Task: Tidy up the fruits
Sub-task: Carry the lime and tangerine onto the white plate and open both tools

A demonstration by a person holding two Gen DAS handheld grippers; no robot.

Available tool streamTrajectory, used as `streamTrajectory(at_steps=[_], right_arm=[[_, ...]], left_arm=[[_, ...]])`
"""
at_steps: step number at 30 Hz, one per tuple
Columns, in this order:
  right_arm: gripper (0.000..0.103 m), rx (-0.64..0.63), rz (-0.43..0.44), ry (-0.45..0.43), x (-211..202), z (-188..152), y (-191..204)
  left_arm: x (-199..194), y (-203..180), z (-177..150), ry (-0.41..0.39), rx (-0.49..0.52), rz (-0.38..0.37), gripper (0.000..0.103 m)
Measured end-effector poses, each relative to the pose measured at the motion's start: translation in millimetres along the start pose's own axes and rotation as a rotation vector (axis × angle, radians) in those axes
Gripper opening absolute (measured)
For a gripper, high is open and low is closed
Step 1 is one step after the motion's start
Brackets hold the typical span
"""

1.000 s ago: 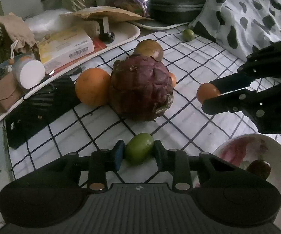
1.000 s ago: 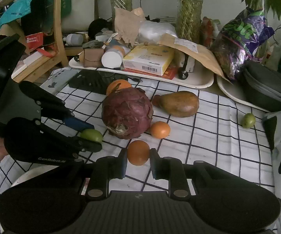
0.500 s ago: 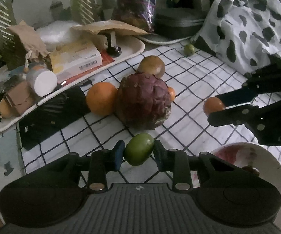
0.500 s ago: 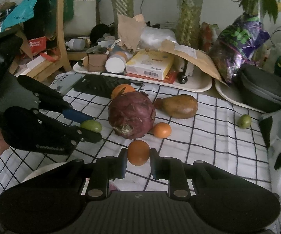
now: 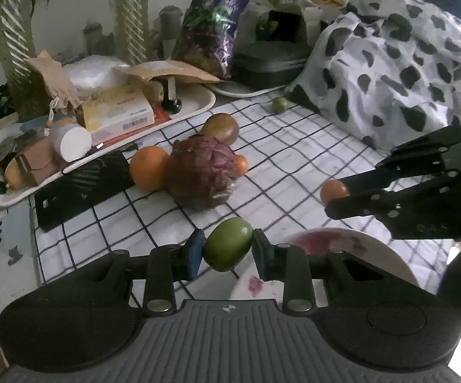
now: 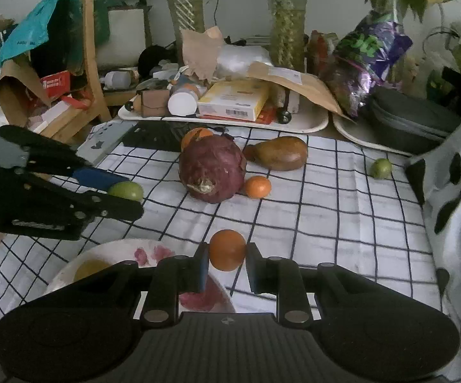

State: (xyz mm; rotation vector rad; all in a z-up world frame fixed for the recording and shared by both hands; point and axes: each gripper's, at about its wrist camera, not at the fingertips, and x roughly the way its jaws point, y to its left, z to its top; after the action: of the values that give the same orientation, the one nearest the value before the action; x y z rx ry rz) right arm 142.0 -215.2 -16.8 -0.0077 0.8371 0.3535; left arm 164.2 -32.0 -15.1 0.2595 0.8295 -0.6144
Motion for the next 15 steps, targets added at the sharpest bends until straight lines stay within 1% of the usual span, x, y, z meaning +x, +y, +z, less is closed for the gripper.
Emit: streamTrajectory(at_steps=[10, 15], right_arm=[[0.025, 0.015, 0.011, -0.017, -23, -18, 10], [0.025, 0.019, 0.014, -0.016, -32, -27, 15]], left_arm=[[-33, -17, -23, -0.044, -0.043, -0.018, 0.032], [-44, -26, -35, -0.047, -0.059, -0.024, 0.032]])
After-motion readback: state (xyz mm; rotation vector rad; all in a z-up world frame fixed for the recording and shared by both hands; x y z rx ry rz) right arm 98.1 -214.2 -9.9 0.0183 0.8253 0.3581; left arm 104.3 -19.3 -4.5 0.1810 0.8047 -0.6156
